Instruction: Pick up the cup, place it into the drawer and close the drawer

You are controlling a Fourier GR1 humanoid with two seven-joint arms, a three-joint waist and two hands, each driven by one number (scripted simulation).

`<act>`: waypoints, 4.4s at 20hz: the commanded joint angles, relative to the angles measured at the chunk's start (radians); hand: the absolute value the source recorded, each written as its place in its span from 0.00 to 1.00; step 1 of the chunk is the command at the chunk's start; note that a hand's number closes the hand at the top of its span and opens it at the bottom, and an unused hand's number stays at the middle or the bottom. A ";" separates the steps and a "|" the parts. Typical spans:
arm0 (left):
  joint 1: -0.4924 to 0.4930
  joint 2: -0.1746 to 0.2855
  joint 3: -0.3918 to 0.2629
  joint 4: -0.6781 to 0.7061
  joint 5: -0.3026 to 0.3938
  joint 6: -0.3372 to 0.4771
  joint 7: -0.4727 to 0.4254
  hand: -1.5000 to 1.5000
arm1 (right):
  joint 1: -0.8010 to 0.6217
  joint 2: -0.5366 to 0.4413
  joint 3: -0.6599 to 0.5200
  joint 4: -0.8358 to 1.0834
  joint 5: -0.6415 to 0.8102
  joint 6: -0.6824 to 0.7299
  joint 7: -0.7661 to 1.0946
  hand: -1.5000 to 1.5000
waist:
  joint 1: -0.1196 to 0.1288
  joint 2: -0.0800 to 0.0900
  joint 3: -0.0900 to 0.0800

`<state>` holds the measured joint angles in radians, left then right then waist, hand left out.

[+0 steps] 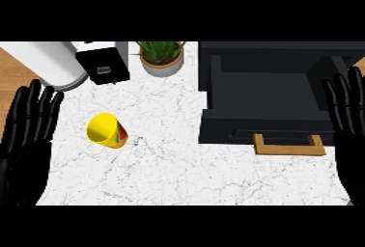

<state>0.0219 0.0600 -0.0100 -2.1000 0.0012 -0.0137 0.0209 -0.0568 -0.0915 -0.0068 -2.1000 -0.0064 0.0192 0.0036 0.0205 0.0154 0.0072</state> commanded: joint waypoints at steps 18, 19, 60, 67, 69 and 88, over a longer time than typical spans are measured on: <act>0.048 -0.059 0.021 0.197 0.155 0.095 -0.058 0.00 | 0.034 -0.007 0.010 0.097 0.075 0.044 -0.017 0.00 | -0.018 -0.015 -0.007; -0.002 -0.059 0.024 0.263 0.147 0.126 -0.077 0.00 | 0.013 -0.042 -0.021 0.019 0.037 0.064 0.082 0.00 | -0.021 -0.015 -0.008; -0.390 0.182 0.391 1.790 0.148 -0.062 -0.995 0.00 | 0.028 -0.044 -0.111 0.135 -0.006 0.165 -0.048 0.00 | -0.031 -0.013 -0.008; -0.462 0.228 0.411 1.913 0.149 -0.103 -1.056 0.00 | -0.026 -0.030 -0.092 0.125 0.010 0.140 -0.009 0.00 | -0.038 -0.009 -0.010; -0.445 0.188 0.395 1.911 0.141 -0.105 -1.093 0.00 | 0.014 -0.012 -0.052 0.125 0.049 0.141 -0.028 0.00 | -0.036 -0.010 -0.009; -0.527 0.170 0.406 1.898 0.170 -0.312 -1.079 0.00 | -0.032 -0.059 -0.134 0.174 -0.042 0.187 -0.027 0.00 | -0.049 -0.005 -0.011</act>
<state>-0.4802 0.2186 0.3884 -0.1949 0.1572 -0.1975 -1.0128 -0.0991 -0.1262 -0.1014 -1.9430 -0.0043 0.1754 -0.0016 -0.0238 0.0095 -0.0037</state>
